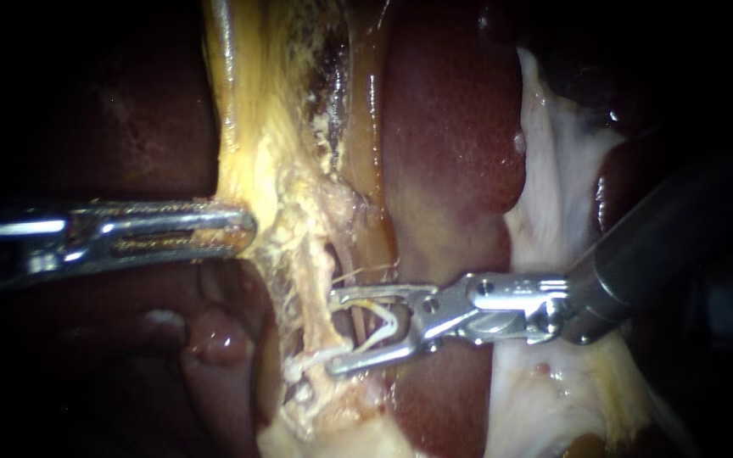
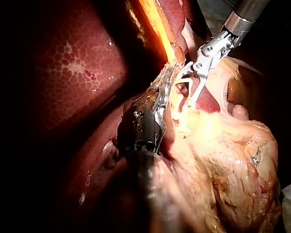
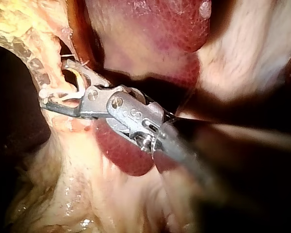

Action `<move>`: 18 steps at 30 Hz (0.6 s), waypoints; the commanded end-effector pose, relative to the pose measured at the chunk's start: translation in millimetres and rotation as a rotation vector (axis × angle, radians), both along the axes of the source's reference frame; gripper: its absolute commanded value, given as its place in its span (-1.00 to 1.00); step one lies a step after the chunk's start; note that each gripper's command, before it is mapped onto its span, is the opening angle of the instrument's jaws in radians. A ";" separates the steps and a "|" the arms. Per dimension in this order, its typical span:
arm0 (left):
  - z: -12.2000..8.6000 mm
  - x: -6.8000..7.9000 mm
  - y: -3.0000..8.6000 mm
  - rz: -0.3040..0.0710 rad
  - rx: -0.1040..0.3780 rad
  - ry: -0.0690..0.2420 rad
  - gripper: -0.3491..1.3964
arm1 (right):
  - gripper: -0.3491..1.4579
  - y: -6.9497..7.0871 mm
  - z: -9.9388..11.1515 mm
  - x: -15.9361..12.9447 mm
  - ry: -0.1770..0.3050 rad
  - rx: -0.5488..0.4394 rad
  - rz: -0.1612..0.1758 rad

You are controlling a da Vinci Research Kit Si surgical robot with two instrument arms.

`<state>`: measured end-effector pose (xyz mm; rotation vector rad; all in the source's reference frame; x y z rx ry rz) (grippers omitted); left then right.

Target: Clipping second clip left tube

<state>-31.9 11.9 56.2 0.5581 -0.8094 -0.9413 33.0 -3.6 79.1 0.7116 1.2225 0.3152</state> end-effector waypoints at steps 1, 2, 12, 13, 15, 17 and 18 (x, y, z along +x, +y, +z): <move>0.0 0.0 0.0 0.000 0.000 0.000 -1.00 | 0.02 -0.1 -0.2 0.2 0.016 0.013 0.000; 0.0 0.0 0.0 0.000 0.000 0.000 -1.00 | 0.02 -0.2 -0.3 0.4 0.025 0.026 -0.001; 0.1 0.0 0.1 0.001 0.000 -0.001 -1.00 | 0.01 -1.3 -0.7 2.1 0.085 0.080 -0.036; 0.2 0.1 0.1 0.001 0.000 -0.001 -1.00 | 0.00 -1.4 -0.6 2.4 0.087 0.085 -0.038; 0.5 0.2 0.2 0.002 0.000 -0.001 -1.00 | 0.00 -1.5 -0.5 3.0 0.089 0.084 -0.042; 0.7 0.3 0.3 0.002 -0.001 -0.001 -1.00 | 0.00 -1.6 -0.3 3.6 0.089 0.082 -0.042; 0.8 0.3 0.3 0.002 -0.001 -0.001 -1.00 | 0.00 -1.7 -0.2 3.8 0.090 0.083 -0.044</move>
